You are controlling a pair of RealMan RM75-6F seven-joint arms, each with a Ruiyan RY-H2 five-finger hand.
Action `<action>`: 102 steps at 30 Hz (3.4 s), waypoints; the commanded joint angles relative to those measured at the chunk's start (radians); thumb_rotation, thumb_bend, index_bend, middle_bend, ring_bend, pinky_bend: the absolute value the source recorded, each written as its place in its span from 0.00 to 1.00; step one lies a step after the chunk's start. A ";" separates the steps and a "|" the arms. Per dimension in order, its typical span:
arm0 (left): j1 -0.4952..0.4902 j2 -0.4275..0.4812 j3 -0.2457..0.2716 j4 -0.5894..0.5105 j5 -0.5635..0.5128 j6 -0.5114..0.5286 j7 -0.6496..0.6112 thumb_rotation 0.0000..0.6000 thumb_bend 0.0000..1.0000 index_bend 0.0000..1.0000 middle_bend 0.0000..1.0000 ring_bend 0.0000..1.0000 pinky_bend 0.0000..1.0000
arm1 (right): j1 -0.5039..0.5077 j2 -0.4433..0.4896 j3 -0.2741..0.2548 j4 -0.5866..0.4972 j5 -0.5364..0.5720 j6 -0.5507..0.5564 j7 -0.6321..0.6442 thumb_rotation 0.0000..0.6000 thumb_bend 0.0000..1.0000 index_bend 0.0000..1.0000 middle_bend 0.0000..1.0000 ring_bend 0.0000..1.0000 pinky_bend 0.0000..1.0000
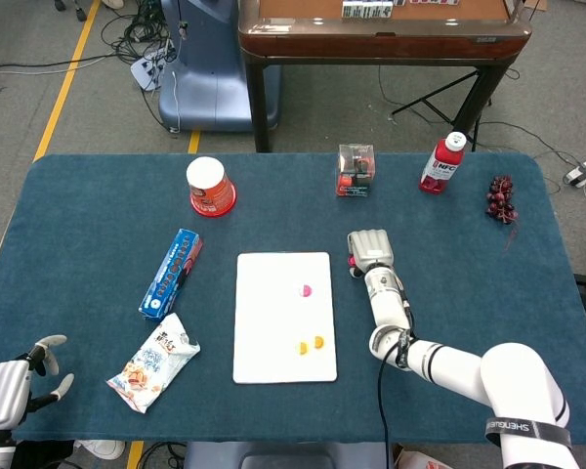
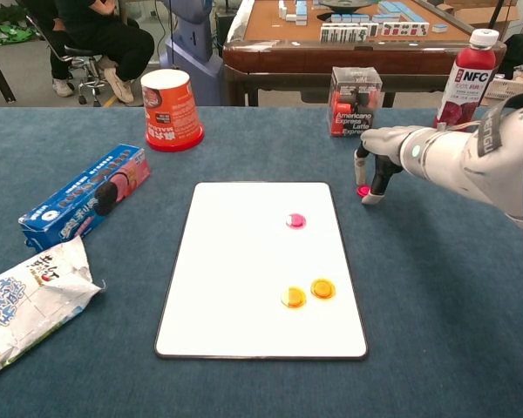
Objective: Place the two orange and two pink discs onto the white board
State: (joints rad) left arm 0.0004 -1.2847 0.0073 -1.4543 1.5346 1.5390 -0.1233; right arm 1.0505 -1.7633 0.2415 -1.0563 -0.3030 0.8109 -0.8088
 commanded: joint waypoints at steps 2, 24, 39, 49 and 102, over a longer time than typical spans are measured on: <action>0.000 -0.001 0.000 0.000 0.001 -0.001 0.001 1.00 0.27 0.35 0.60 0.58 0.82 | -0.002 0.001 -0.001 -0.002 -0.001 0.001 0.001 1.00 0.23 0.46 1.00 1.00 1.00; -0.003 0.001 -0.004 -0.011 0.001 -0.001 0.010 1.00 0.27 0.35 0.60 0.58 0.82 | -0.040 0.102 0.000 -0.183 -0.105 0.083 0.049 1.00 0.23 0.50 1.00 1.00 1.00; -0.011 0.011 -0.011 -0.035 0.005 0.001 0.027 1.00 0.27 0.35 0.60 0.58 0.82 | -0.041 0.159 -0.019 -0.428 -0.261 0.179 0.058 1.00 0.23 0.50 1.00 1.00 1.00; -0.014 0.015 -0.013 -0.043 0.007 0.002 0.031 1.00 0.27 0.35 0.60 0.58 0.82 | -0.021 0.136 -0.035 -0.492 -0.311 0.202 0.041 1.00 0.23 0.50 1.00 1.00 1.00; 0.014 -0.011 0.007 0.014 -0.005 0.002 -0.019 1.00 0.27 0.35 0.60 0.58 0.82 | 0.069 -0.040 -0.027 -0.328 -0.257 0.138 0.025 1.00 0.07 0.41 1.00 1.00 1.00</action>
State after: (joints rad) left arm 0.0141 -1.2959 0.0140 -1.4404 1.5301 1.5412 -0.1426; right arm 1.1200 -1.8046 0.2138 -1.3826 -0.5583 0.9474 -0.7853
